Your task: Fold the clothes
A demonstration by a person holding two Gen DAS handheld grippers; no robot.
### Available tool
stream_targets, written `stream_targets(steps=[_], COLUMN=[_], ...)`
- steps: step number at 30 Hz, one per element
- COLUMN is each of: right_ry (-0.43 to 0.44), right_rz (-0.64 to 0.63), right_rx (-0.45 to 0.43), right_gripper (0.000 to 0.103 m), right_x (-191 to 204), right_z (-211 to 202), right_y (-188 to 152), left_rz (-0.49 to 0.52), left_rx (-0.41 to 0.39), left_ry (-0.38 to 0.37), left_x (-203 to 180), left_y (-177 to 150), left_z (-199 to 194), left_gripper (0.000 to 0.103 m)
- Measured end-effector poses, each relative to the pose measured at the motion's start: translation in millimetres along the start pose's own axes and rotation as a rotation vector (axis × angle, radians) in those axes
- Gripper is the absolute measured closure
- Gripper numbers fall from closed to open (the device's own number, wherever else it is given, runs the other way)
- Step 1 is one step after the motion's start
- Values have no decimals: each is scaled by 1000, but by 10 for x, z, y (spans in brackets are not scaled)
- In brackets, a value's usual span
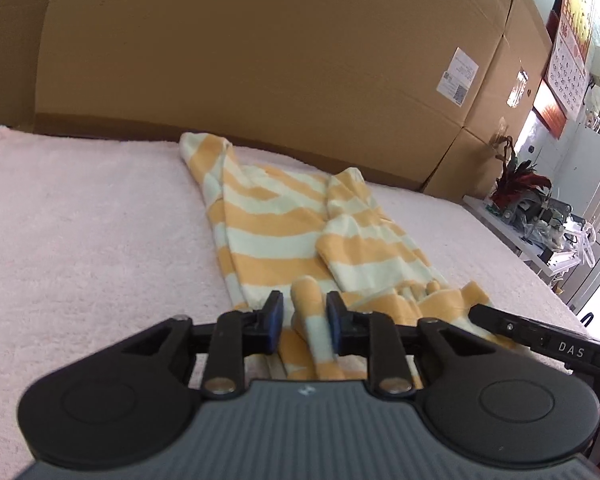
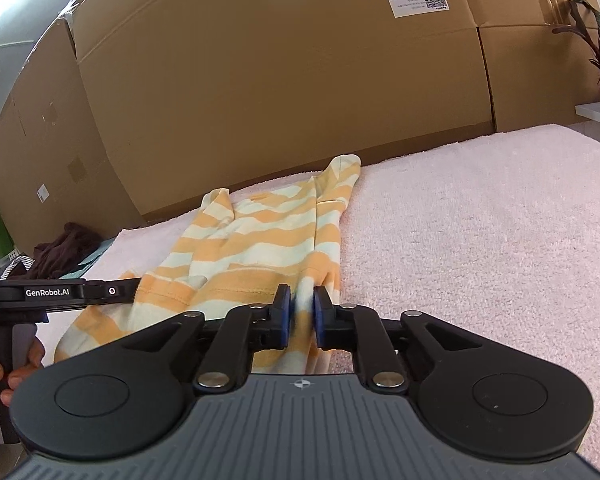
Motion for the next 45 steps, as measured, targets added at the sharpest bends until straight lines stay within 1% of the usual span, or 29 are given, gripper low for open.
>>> stream_targets(steps=[2,4,6,7,8,11,14,16,18,21,22,23,24,25,26,27,28,29,31,33,34,35,38,40,43,45], right_ry=[7,6,8,10,12,22,20,22,30,47,52,56,56,56,53,48,44,41,42,51,56,61,65,65,59,35], right_rz=[6,-2,-4,-3,-2,4,-3,-4,3,24,29,30,29,28,23,16,8,1,-9,0,7,13,24,23,7,-3], right_rx=[-4,-7,-10,-11,-12,-21,-30,-34,-35,-36,-37,-37,-37,-38,-39,-40,-42,-43,-46,-47,-47,-48,-52,-57,-64,-72], right_gripper=[91,90,90,90,90,90,90,90,90,90,90,89,89,89,89,89,89,88,87,86,86,86,87,87,87,87], right_x=[-8,2,6,5,4,-7,1,-2,-16,-41,-48,-50,-49,-47,-41,-33,-24,-18,-13,-24,-31,-38,-46,-45,-33,-37], right_z=[0,-1,1,2,2,-3,-7,-10,-13,-20,-19,-15,-16,-17,-19,-22,-23,-23,-22,-18,-17,-17,-20,-25,-44,-86], right_y=[-8,-14,-18,-19,-21,-38,-54,-58,-56,-58,-57,-55,-56,-57,-60,-65,-67,-69,-72,-71,-71,-71,-76,-82,-84,-78], left_rz=[10,45,47,48,48,73,116,115,112,125,126,126,124,122,106,90,72,66,70,71,59,51,31,58,95,87], left_rx=[9,15,14,13,12,-6,-23,-34,-50,-82,-81,-79,-72,-66,-31,5,26,35,37,34,34,33,27,16,0,-1], left_ry=[5,11,29,38,47,89,143,163,167,163,152,141,149,158,142,125,87,59,45,48,54,60,78,119,177,171], left_x=[-21,-85,-89,-90,-90,-144,-236,-247,-247,-250,-237,-223,-195,-166,-125,-83,-50,-37,-41,-46,-35,-32,-24,-81,-128,-104], left_y=[-9,-19,-17,-16,-15,-52,-150,-198,-205,-186,-148,-107,-69,-32,0,31,48,55,34,10,3,-4,-26,-70,-132,-145], left_z=[12,24,31,34,37,-5,-56,-99,-167,-257,-239,-217,-169,-118,-56,6,36,41,45,38,40,32,5,-35,-84,-95], left_gripper=[67,65,66,67,78,93,96,96,99,100,100,98,94,87,89,82,64,48,53,74,87,90,92,94,94,94])
Point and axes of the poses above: each gripper's, at about its wrist camera, not at the fingertips, and z roughly the way its jaws point, x to its left, y to its top, the point moved 5 cm from there along z, roughly the way its jaws point, and after that the axes turned 15 degrees about x, right-handed, at the moved point
